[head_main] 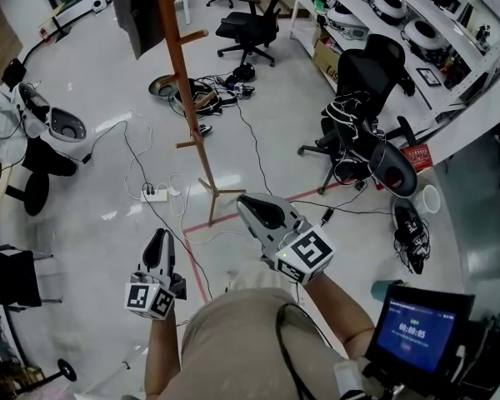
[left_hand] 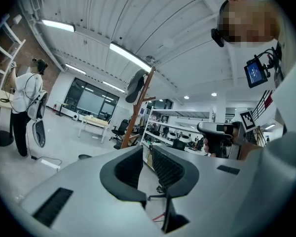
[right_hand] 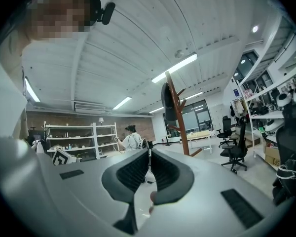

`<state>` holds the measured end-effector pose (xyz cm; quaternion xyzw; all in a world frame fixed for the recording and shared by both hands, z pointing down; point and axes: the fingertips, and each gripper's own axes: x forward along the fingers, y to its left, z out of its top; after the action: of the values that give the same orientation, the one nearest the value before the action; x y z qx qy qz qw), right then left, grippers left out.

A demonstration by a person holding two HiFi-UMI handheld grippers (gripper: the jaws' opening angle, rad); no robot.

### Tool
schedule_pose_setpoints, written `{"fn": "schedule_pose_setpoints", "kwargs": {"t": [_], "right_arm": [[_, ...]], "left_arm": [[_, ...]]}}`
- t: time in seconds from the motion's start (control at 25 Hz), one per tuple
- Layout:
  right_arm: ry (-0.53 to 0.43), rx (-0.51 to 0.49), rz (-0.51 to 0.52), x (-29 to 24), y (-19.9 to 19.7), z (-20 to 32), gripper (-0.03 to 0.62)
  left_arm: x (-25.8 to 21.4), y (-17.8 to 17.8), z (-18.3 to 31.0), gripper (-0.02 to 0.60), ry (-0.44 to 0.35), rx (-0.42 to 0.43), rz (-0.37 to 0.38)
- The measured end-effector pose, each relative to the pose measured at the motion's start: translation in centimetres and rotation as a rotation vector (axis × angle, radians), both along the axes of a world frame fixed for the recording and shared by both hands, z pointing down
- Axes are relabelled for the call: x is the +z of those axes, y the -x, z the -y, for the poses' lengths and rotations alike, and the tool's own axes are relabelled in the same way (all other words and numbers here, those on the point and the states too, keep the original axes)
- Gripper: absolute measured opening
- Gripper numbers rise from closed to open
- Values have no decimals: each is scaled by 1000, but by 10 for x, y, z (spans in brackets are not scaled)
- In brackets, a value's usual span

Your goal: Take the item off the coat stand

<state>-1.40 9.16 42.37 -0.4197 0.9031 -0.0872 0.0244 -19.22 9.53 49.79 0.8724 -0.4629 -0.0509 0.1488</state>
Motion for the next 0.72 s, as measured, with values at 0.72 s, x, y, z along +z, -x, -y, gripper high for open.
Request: {"fn": "schedule_pose_setpoints", "kwargs": {"t": [0.72], "right_arm": [[-36, -55, -5, 0, -56, 33, 25]], "left_arm": [[4, -37, 10, 78, 28, -113, -40]]}}
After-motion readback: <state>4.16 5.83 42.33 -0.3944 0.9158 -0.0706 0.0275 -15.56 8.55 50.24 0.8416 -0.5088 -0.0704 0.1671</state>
